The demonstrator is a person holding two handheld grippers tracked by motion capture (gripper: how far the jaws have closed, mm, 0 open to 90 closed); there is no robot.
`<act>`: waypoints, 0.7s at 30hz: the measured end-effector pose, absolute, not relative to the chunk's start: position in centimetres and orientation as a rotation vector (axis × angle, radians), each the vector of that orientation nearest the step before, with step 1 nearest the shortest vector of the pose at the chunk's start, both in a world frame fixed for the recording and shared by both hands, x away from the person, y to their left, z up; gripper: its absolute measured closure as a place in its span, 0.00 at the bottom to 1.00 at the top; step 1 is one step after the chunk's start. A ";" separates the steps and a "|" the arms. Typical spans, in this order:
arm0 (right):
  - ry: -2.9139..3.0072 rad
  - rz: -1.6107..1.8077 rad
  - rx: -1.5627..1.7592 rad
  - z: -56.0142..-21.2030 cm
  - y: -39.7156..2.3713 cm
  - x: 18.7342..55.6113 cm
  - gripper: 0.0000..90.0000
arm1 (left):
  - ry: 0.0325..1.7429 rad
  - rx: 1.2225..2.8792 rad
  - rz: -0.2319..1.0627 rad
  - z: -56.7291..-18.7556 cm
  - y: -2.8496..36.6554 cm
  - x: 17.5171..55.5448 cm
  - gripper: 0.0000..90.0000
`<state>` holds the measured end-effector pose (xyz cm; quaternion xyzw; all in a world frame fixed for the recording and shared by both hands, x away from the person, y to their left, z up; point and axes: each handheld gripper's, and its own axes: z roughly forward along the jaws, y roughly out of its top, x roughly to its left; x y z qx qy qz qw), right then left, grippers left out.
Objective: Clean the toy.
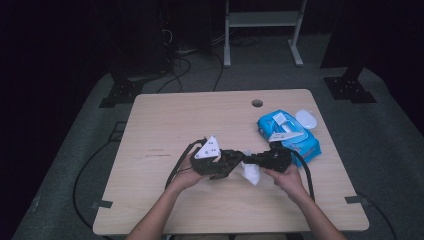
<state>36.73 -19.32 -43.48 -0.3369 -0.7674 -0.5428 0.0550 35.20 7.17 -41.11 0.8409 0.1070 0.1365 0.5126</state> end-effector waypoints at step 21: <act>-2.468 -1.678 -0.883 -39.0 -16.2 36.0 0.95 | 0.298 1.937 0.344 -41.0 9.8 34.7 0.74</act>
